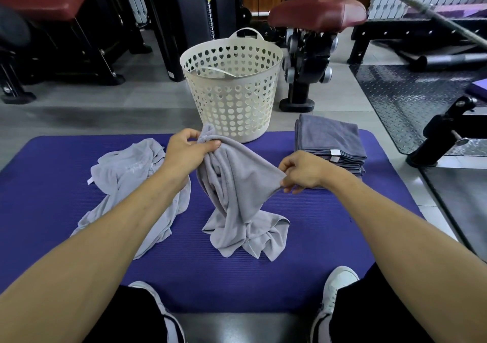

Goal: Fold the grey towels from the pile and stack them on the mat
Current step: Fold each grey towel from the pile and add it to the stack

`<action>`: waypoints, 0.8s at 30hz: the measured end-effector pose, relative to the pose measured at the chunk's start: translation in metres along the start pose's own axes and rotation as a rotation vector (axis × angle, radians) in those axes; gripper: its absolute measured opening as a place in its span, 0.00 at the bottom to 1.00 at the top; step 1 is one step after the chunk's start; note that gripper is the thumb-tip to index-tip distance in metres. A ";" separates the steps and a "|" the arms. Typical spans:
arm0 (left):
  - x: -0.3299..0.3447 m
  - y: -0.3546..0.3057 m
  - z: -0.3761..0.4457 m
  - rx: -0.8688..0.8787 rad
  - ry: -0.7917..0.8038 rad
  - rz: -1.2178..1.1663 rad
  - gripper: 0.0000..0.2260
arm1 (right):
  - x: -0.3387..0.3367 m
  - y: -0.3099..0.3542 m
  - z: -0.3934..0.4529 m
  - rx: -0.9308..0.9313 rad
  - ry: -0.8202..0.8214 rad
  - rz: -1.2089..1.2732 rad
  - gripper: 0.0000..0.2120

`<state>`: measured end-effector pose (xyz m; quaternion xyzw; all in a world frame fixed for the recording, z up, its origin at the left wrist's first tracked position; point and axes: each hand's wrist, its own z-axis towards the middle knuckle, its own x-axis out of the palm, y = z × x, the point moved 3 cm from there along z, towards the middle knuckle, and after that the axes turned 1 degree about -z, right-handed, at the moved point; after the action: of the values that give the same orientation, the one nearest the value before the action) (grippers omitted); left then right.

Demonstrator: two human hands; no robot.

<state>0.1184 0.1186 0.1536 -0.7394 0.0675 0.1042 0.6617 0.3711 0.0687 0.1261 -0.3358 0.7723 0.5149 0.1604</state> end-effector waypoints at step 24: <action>0.027 -0.004 -0.017 -0.069 0.344 -0.257 0.14 | -0.008 0.047 -0.021 -0.301 -0.261 0.455 0.04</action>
<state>0.1464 0.1033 0.1530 -0.7711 0.0811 -0.1067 0.6225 0.3467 0.0636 0.1718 -0.1050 0.7153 0.6853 0.0872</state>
